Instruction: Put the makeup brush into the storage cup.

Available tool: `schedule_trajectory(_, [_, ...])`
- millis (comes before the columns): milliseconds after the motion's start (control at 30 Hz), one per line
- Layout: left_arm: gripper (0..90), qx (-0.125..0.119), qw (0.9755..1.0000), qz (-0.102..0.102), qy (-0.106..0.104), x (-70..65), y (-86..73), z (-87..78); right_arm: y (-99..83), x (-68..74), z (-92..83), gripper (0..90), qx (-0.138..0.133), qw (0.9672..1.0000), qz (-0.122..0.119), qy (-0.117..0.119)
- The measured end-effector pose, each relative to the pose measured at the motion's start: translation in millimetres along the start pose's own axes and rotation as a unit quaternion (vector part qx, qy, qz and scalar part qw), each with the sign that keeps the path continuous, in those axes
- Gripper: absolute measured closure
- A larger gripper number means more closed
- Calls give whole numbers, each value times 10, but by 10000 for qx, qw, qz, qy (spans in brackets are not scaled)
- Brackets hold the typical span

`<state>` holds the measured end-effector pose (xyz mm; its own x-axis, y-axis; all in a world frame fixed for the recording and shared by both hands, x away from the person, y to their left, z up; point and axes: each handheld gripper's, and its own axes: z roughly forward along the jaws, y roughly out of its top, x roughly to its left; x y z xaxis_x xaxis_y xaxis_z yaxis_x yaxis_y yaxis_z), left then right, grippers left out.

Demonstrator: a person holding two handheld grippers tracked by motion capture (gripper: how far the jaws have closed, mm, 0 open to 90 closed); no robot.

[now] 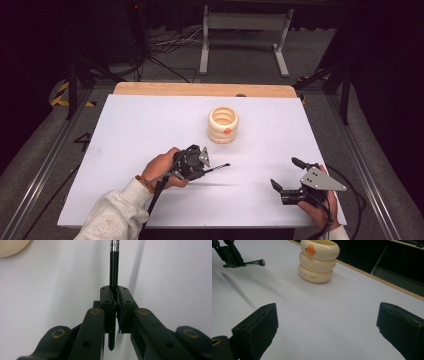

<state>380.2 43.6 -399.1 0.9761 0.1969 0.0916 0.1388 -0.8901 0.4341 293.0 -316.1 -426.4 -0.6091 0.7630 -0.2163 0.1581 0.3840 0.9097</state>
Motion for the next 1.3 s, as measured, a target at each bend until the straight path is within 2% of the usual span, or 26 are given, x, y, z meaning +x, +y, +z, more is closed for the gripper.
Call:
schedule_trajectory(33, [846,0,10000,0,0,0,0,0,0,0,-2,43,-13,10000,16,20])
schedule_trajectory(167, [845,-556,9983,-151,35,-7,-90,-80,0,-3,-6,45,-31,10000,44,28])
schedule_trajectory(233, [845,-876,9959,-202,88,-14,-146,-102,-1,-7,1,45,-33,10000,65,52])
schedule_trajectory(267, [845,-1205,9921,-333,62,-37,-211,-110,-1,-4,1,45,-31,9999,66,76])
schedule_trajectory(300, [845,-1205,9921,-333,62,-37,-211,-110,-1,-4,1,45,-31,9999,66,76])
schedule_trajectory(333, [845,-1387,9897,-350,52,-47,-244,-117,-1,-3,3,44,-26,10000,59,69])
schedule_trajectory(400, [845,-1617,9859,-404,178,-67,-287,-135,1,-3,9,41,-10,9999,91,86])
schedule_trajectory(433, [846,-1798,9826,-432,150,-78,-313,-148,3,-6,14,41,21,9999,68,88])
schedule_trajectory(467, [845,-1907,9804,-455,218,-86,-328,-160,5,0,20,41,17,9999,62,98])
schedule_trajectory(567, [845,-2231,9728,-575,229,-89,-365,-190,13,6,32,40,-6,9999,88,109])
schedule_trajectory(633, [846,-2396,9686,-618,226,-89,-383,-203,17,6,37,40,-13,9998,127,145])
schedule_trajectory(700, [845,-2608,9628,-669,253,-89,-407,-215,21,7,46,40,-28,9997,168,181])
schedule_trajectory(733, [845,-2692,9604,-677,220,-94,-415,-211,24,10,54,40,-46,9995,215,204])
schedule_trajectory(767, [845,-2733,9593,-658,267,-100,-421,-211,27,10,59,40,-53,9994,258,212])
schedule_trajectory(833, [845,-2875,9548,-697,276,-104,-439,-205,41,6,66,41,-80,9991,318,285])
schedule_trajectory(900, [845,-3047,9494,-679,351,-110,-458,-209,62,2,71,41,-121,9987,384,312])
schedule_trajectory(933, [845,-3147,9464,-679,270,-106,-468,-209,77,1,78,41,-142,9983,454,339])
schedule_trajectory(1033, [845,-3370,9386,-692,277,-110,-488,-214,109,7,88,38,-189,9978,488,416])
schedule_trajectory(1067, [845,-3421,9366,-709,250,-114,-491,-214,122,11,96,40,-200,9977,493,421])
schedule_trajectory(1100, [845,-3442,9360,-670,306,-115,-492,-215,135,18,99,48,-210,9977,504,409])
schedule_trajectory(1167, [845,-3578,9307,-712,268,-124,-505,-210,176,32,110,57,-265,9975,507,416])
schedule_trajectory(1200, [845,-3612,9294,-703,298,-123,-508,-209,202,36,113,64,-299,9970,541,465])
schedule_trajectory(1300, [845,-3787,9219,-762,303,-128,-516,-198,287,46,127,101,-393,9956,595,607])
